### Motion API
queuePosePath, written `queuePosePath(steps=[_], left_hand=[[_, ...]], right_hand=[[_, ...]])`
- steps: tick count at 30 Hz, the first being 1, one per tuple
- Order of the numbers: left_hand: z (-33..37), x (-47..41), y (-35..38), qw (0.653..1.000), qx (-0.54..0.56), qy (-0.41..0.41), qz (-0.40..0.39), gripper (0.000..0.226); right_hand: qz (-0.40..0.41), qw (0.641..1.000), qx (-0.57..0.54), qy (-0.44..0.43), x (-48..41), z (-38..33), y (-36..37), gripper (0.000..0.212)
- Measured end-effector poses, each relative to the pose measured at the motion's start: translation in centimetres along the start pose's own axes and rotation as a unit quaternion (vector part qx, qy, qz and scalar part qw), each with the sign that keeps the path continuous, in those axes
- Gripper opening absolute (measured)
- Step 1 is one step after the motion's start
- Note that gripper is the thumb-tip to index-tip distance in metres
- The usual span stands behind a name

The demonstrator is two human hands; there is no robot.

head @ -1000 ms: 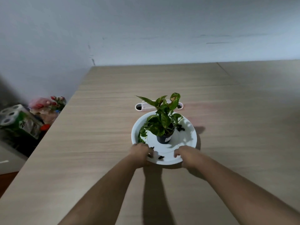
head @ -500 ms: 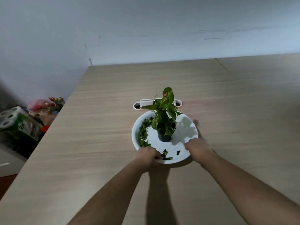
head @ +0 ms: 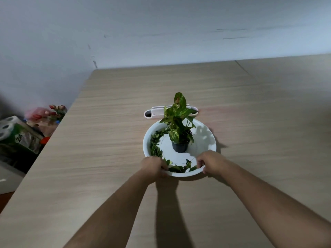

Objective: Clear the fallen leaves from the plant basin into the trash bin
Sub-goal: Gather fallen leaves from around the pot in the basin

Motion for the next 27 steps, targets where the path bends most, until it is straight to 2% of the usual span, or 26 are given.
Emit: queuePosePath(steps=[4, 8, 12, 16, 23, 27], left_hand=[[0.3, -0.4, -0.2, 1.0, 0.019, -0.007, -0.02, 0.026], [-0.7, -0.6, -0.2, 0.997, 0.069, -0.015, -0.021, 0.032], [-0.6, -1.2, 0.1, 0.995, 0.094, -0.027, -0.005, 0.043], [-0.8, -1.7, 0.3, 0.994, 0.104, -0.025, -0.004, 0.045], [-0.9, -2.3, 0.0, 0.992, 0.121, -0.023, 0.002, 0.039], [0.6, -3.1, -0.1, 0.994, 0.105, -0.012, 0.013, 0.044]], right_hand=[[0.011, 1.0, 0.007, -0.001, -0.5, 0.2, -0.8, 0.036], [0.067, 0.997, -0.012, 0.032, -1.8, 0.8, -1.3, 0.039], [0.049, 0.996, 0.064, 0.051, -3.1, 1.2, -0.2, 0.041], [0.049, 0.99, 0.129, 0.028, -4.2, 1.5, 0.9, 0.045], [0.048, 0.999, 0.004, 0.009, -4.5, 1.0, 1.2, 0.037], [0.049, 0.998, 0.001, -0.037, -4.9, 0.2, 1.0, 0.029]])
Point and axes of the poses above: each hand's wrist, its own x-axis away from the middle knuckle, its own y-axis out of the palm, z = x × y, the point moved 6 cm from there along -x, towards the middle knuckle, and after that the axes turned 6 degrees about -z, right-handed, at the moved point
